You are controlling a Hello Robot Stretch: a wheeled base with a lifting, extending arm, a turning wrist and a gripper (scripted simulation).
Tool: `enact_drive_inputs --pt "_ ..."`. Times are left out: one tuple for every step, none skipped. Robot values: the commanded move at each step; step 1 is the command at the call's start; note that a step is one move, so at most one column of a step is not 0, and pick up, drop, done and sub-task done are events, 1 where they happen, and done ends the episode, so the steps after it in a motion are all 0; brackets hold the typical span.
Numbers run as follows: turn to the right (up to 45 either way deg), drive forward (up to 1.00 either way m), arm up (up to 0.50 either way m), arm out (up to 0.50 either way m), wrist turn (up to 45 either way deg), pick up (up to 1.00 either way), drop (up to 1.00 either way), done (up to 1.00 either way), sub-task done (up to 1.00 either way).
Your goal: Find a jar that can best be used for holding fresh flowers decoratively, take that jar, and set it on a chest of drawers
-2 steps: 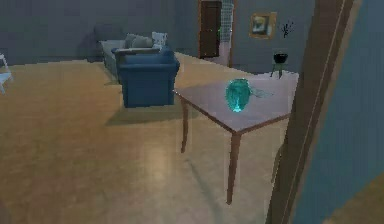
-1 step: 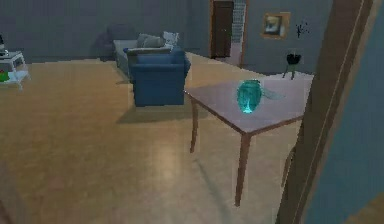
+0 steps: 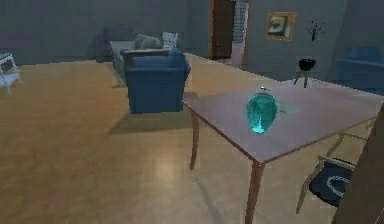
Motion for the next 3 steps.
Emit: enact_drive_inputs --pt "33.0 0.00 0.00 0.00 0.0 0.00 0.00 0.00 0.00" --pt "0.0 0.05 0.00 0.00 0.0 0.00 0.00 0.00 0.00" --pt "-33.0 0.00 0.00 0.00 0.0 0.00 0.00 0.00 0.00"
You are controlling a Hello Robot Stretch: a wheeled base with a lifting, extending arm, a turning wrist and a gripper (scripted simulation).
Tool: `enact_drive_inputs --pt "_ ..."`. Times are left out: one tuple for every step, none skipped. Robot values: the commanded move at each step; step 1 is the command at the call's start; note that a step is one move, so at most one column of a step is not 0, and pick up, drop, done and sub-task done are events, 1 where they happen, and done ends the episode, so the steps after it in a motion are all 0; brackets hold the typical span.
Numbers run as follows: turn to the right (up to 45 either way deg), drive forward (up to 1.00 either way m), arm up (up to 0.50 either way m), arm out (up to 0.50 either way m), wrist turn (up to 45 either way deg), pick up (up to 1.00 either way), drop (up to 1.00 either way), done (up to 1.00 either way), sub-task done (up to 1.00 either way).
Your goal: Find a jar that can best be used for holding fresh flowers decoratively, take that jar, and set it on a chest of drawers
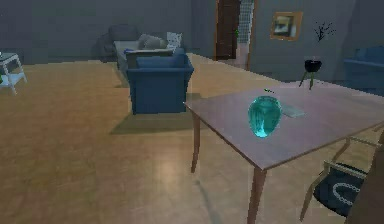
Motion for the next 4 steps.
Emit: enact_drive_inputs --pt "0.0 0.40 0.00 0.00 0.0 0.00 0.00 0.00 0.00" --pt "-45.0 0.00 0.00 0.00 0.0 0.00 0.00 0.00 0.00" --pt "-12.0 0.00 0.00 0.00 0.0 0.00 0.00 0.00 0.00" --pt "0.0 0.00 0.50 0.00 0.0 0.00 0.00 0.00 0.00"
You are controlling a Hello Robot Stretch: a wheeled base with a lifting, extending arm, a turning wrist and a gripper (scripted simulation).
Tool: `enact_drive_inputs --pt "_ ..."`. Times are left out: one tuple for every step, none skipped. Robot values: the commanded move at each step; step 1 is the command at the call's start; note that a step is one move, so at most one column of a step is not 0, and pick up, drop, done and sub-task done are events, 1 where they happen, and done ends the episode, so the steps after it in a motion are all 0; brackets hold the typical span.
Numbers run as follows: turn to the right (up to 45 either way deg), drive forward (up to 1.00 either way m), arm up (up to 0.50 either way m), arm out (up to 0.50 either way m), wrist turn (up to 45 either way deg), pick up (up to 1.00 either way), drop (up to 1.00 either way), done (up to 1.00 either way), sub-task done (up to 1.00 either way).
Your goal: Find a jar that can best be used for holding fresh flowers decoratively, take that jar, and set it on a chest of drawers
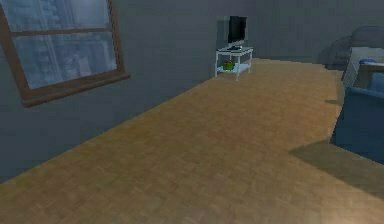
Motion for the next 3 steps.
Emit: enact_drive_inputs --pt "0.0 0.00 0.38 0.00 0.0 0.00 0.00 0.00 0.00" --pt "0.0 0.00 0.00 0.46 0.0 0.00 0.00 0.00 0.00" --pt "0.0 0.00 0.00 0.00 45.0 0.00 0.00 0.00 0.00"
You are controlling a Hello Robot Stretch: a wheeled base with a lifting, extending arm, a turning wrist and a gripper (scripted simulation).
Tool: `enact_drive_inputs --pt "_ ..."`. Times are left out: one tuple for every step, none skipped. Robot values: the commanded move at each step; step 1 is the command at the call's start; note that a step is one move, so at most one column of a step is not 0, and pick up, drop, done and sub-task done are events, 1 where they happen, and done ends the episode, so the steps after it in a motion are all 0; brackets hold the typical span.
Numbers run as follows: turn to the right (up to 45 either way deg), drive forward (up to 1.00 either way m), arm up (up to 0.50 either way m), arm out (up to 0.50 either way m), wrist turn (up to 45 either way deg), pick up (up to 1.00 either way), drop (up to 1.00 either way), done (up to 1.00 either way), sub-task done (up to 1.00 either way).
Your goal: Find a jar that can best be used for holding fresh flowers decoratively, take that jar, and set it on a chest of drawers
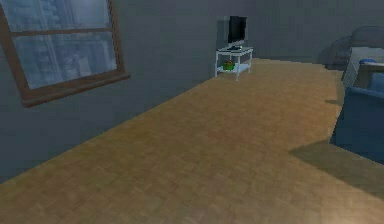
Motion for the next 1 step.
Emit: enact_drive_inputs --pt "0.0 0.00 0.00 0.00 45.0 0.00 0.00 0.00 0.00"
